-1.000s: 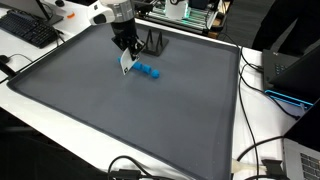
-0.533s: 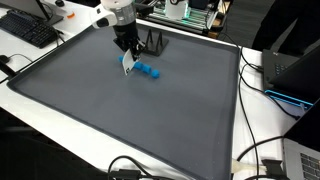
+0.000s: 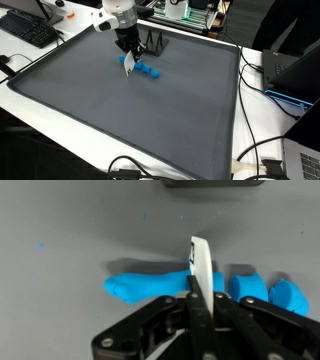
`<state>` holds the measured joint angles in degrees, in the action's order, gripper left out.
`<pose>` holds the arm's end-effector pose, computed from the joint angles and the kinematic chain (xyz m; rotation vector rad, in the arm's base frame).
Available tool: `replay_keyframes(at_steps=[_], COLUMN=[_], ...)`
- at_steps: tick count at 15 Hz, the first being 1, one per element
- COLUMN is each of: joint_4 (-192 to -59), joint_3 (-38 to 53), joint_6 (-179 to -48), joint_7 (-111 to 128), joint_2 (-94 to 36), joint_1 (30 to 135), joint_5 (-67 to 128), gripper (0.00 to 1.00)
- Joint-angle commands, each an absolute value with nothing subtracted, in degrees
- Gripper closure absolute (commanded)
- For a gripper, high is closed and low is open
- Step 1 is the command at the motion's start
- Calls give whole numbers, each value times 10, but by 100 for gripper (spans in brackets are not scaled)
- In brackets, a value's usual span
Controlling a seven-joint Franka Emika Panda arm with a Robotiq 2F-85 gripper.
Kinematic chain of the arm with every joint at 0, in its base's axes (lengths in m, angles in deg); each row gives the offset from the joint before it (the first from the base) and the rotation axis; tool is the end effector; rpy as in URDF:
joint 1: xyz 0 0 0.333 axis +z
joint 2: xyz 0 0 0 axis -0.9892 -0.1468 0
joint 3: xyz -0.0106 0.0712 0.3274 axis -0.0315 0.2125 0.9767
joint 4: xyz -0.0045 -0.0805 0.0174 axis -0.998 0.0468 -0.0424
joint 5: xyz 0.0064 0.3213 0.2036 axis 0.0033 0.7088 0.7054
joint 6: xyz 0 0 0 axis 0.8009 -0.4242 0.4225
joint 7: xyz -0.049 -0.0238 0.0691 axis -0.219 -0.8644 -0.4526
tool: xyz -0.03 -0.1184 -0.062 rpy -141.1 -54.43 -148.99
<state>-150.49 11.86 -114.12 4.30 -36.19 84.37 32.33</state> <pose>0.5791 0.0327 0.2224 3.1260 0.1004 -0.1662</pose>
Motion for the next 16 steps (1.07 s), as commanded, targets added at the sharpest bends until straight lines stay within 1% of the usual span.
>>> replay_keyframes(at_steps=[1, 16], joint_4=[-1520, -1512], joint_3=[130, 121], joint_6=[-1144, -1133], joint_7=[39, 47], joint_2=[-372, -347], joint_1=[837, 841], joint_5=[342, 332], gripper=[99, 99])
